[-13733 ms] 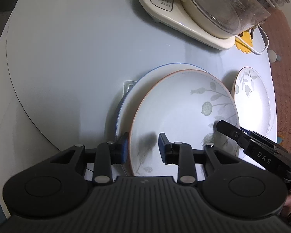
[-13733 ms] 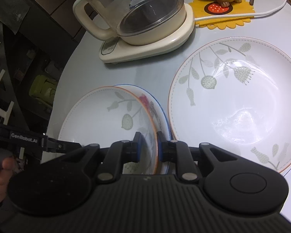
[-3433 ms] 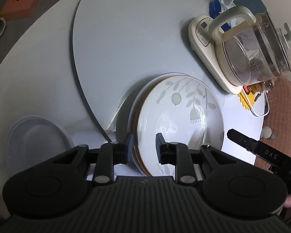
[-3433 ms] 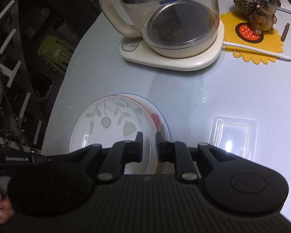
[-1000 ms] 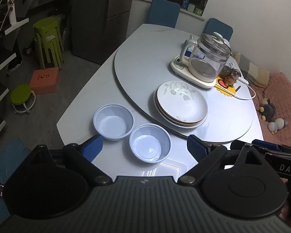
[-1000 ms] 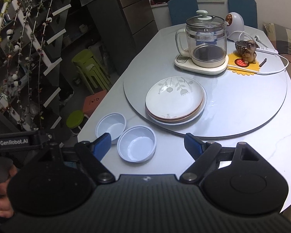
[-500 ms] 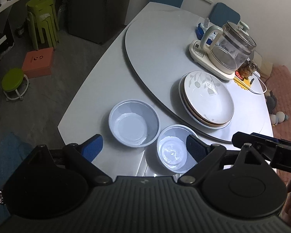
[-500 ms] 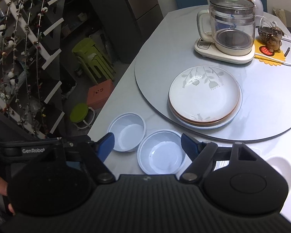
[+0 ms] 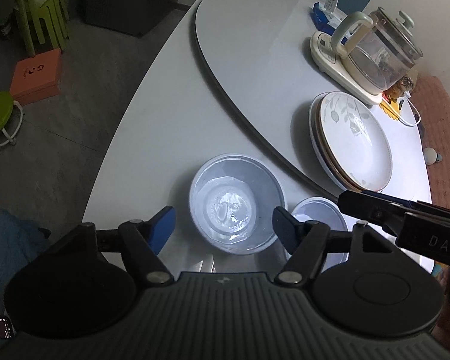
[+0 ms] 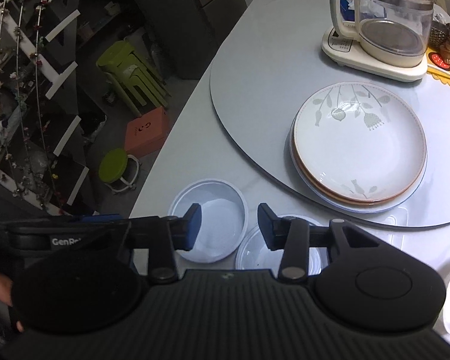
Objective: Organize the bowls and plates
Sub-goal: 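Close both grippers side by side on the light-blue bowl rim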
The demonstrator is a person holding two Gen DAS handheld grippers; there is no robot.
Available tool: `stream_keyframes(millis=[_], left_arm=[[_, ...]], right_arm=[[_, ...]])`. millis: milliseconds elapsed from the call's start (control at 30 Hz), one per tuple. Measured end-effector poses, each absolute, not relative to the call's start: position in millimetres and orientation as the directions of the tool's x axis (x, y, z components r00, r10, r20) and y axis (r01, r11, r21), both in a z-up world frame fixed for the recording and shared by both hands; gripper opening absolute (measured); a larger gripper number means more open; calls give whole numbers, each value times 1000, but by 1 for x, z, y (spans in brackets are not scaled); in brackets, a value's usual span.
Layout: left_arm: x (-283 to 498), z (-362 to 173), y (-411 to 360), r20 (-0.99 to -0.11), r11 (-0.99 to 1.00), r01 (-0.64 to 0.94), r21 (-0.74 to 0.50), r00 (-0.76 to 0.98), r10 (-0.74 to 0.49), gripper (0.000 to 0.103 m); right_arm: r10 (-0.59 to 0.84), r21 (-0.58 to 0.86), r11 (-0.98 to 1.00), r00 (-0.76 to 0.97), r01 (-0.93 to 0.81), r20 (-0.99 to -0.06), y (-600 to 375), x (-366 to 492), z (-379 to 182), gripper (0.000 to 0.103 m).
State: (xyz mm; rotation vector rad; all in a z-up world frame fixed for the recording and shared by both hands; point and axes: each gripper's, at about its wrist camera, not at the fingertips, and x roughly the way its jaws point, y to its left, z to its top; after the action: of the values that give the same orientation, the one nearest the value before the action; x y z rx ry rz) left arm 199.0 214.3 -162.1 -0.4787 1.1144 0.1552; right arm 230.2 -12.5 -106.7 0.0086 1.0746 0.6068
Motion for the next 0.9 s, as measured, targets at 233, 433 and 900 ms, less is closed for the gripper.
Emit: stream_keyframes(millis=[233,433,900], left_arm=[[220,-193,225,-899,887,-352,-299,416,-138,52],[231,-217,231,-904,892,-341,-296,401,-146,32],[248,-237,225,-894,907,-295,-299,419,-158,26]], right_arm=[[430,263,844,298,-467,-852,5,242,-130,34],[424,259,840,278,-477,-862,20,253,-154,28],[416,265,854,281,-448,-865,23,264,-192,24]])
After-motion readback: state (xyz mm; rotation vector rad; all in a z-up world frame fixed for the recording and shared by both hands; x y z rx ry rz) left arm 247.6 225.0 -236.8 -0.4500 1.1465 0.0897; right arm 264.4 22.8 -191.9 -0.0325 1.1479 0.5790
